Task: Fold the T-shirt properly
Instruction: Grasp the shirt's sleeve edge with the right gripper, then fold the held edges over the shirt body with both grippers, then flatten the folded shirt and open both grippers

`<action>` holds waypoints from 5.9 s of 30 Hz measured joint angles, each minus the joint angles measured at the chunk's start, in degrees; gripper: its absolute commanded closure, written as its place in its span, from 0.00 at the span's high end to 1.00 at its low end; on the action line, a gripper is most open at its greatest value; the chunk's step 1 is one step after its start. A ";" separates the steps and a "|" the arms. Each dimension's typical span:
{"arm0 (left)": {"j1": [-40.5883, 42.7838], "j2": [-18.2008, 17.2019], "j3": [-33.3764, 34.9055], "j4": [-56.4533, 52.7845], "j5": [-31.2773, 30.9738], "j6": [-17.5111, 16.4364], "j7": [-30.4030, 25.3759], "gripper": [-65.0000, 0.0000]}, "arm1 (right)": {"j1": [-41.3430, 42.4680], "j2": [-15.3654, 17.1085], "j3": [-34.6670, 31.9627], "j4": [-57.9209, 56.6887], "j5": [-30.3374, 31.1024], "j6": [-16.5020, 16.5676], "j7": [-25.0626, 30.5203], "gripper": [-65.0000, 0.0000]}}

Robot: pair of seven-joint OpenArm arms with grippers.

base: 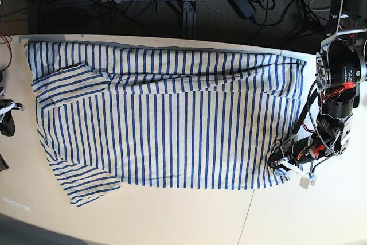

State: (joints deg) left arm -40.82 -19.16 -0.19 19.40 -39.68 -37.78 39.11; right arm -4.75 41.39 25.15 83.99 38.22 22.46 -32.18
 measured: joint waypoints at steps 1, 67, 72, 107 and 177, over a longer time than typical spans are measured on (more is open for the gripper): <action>0.00 0.11 0.00 0.00 -0.09 -0.02 0.07 0.00 | 2.21 0.00 -0.02 -1.66 -0.39 -0.02 -0.26 0.00; -2.56 0.37 0.02 -0.02 -1.29 -0.79 2.93 0.00 | 43.34 -19.17 -17.68 -55.34 -26.75 2.21 10.43 0.00; -5.51 -2.01 0.07 0.00 -6.12 -0.79 6.73 0.00 | 40.13 -16.87 -17.79 -45.77 -22.95 2.25 6.71 0.00; 12.85 -9.27 0.17 22.56 -35.71 -0.83 32.57 0.00 | 19.85 -6.47 -18.14 -24.24 -8.39 2.64 0.04 0.00; 18.45 -9.25 0.22 32.35 -31.71 -0.81 29.38 0.00 | 39.87 -16.83 -4.11 -60.94 -14.21 3.50 12.26 0.57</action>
State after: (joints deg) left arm -22.37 -28.40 0.03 51.75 -71.40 -38.59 68.49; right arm 35.11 24.56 21.04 23.05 24.01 25.96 -19.92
